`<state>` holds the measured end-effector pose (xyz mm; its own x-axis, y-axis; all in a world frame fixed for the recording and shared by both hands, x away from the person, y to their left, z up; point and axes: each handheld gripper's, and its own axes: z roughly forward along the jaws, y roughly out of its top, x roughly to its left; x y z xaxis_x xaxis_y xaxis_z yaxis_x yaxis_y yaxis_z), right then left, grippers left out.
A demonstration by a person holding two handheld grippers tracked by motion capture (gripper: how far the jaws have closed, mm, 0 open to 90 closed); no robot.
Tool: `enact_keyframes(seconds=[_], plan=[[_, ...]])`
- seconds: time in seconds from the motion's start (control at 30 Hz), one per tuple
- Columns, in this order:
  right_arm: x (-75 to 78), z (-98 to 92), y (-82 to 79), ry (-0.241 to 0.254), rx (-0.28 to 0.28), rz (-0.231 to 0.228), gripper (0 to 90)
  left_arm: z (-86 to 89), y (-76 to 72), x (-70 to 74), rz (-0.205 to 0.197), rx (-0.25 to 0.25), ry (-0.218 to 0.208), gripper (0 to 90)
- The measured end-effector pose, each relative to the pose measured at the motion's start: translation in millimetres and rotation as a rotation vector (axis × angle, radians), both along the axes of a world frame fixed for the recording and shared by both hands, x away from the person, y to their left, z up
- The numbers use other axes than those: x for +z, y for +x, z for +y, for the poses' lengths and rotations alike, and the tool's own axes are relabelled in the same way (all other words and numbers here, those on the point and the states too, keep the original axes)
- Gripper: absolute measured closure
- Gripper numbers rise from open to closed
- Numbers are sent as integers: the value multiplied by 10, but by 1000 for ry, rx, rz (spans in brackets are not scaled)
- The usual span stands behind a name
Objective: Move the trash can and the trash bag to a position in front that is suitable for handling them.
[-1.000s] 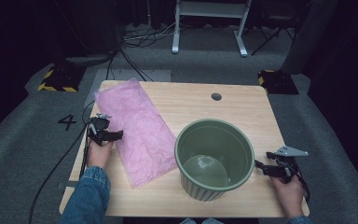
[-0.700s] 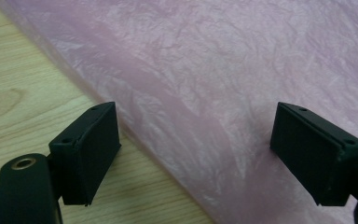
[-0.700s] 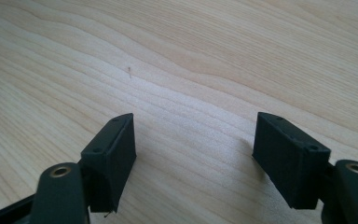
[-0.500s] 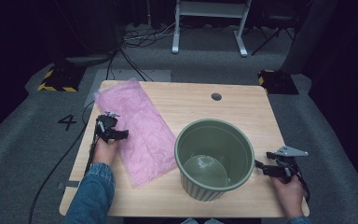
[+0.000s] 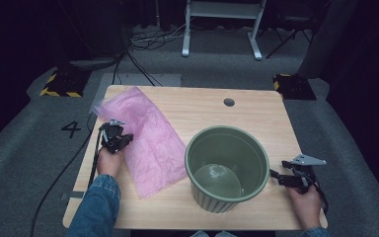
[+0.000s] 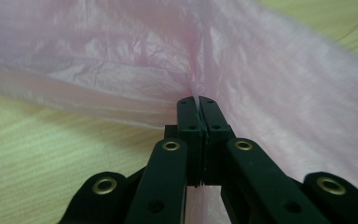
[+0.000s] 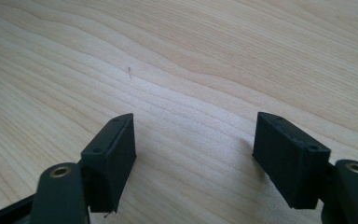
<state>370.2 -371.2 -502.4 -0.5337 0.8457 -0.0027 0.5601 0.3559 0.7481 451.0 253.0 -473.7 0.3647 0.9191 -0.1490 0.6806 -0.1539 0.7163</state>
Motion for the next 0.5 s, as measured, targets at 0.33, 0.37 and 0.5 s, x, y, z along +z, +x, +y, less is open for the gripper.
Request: enact_keyframes(seconds=[0.33,0.37,0.5], plan=[[0,0,0,0,0,0,296,26,-194,319,-172,-110,-104,890],[0,0,0,0,0,0,296,26,-203,338,-178,-115,-103,890],[0,0,0,0,0,0,296,39,-237,434,-197,-170,-109,892]])
